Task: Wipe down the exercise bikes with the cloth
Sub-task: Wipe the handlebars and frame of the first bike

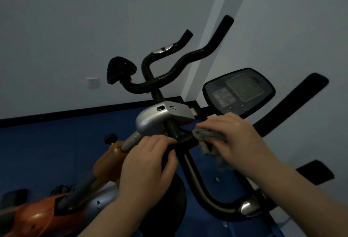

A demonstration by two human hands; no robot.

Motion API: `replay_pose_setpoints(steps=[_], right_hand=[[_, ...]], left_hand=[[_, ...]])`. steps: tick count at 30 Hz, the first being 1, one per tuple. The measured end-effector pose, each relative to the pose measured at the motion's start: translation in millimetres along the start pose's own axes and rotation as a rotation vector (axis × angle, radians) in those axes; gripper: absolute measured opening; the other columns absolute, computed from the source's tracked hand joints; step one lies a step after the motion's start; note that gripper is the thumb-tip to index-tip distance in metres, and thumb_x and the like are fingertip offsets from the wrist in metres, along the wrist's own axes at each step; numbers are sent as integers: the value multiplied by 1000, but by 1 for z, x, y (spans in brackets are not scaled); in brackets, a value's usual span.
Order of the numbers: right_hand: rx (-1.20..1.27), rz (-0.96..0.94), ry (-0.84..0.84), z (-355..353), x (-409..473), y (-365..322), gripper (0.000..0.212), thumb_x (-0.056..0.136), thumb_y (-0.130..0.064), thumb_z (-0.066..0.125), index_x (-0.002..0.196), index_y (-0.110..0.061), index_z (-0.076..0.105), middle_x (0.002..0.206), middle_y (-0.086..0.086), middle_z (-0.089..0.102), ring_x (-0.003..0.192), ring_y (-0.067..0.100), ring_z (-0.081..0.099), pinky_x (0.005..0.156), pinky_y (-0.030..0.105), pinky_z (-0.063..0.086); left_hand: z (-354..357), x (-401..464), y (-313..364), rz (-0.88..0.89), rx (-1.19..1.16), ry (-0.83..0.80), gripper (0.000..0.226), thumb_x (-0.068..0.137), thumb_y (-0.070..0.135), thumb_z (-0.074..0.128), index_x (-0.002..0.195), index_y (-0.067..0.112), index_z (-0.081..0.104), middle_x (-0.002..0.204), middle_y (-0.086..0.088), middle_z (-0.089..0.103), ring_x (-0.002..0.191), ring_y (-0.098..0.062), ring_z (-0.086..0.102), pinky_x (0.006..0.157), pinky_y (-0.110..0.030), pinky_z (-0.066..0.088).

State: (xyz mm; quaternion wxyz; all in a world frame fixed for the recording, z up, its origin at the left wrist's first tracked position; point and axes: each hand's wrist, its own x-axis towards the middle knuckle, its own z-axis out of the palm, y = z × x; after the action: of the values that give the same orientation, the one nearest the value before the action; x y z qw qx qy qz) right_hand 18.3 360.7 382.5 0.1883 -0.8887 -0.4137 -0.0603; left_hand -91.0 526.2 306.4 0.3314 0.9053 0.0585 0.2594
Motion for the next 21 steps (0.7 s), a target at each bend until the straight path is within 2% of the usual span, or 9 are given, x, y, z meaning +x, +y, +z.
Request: replay_pose_setpoints(steps=[2,5,7,11,13,16,18,21], right_hand=[[19,-15,44,9,8,-12,33,75,-1,69,104,-15,72,102,-1,71,94,20,57,85,31,46],[49,-38,-60,27,8,-26,32,80,-1,64,109,-13,70,107,1,68,98,19,54,88,23,41],[26,-47,-76,14,-1,-13,31,79,-1,67,108,-13,70,106,-1,69,94,19,55,84,29,46],[-23,47,69,-17,-13,15,30,77,-3,70,101,-20,72,98,-9,71,83,17,56,74,36,50],[-4,64,104,-7,-5,4,30,77,-3,68,103,-18,72,102,-7,71,88,17,56,81,31,47],[10,86,58,8,-12,-6,34,79,-1,67,110,-14,70,110,-3,70,96,15,54,87,15,38],[-20,133,104,-6,-25,6,35,76,0,70,107,-16,71,106,-4,71,91,18,57,84,23,44],[-102,254,295,-31,-32,24,29,74,-5,75,98,-20,74,94,-7,73,81,19,59,73,30,48]], left_hand=[[0,2,1,-11,3,-17,22,84,34,46,99,30,61,94,17,62,85,0,53,64,-16,43],[0,2,0,-7,-4,-50,22,83,35,45,98,31,61,94,18,61,86,0,52,64,-17,44],[-1,3,-1,-5,-13,-66,22,83,35,46,99,31,61,96,19,61,88,2,51,67,-15,43],[-4,11,2,6,-15,-122,23,85,35,51,105,35,60,99,22,61,93,6,48,70,-8,36],[-3,20,8,37,-32,-162,26,84,39,47,108,38,58,100,23,60,95,6,48,71,-10,38],[2,31,17,83,-33,-221,32,84,44,42,113,39,55,105,23,58,97,5,47,75,-16,41],[5,37,21,108,-24,-235,34,84,44,43,114,36,56,108,22,57,99,3,47,77,-20,43],[12,44,27,119,-42,-240,32,85,40,47,114,31,58,109,18,57,103,-3,49,83,-26,46]])
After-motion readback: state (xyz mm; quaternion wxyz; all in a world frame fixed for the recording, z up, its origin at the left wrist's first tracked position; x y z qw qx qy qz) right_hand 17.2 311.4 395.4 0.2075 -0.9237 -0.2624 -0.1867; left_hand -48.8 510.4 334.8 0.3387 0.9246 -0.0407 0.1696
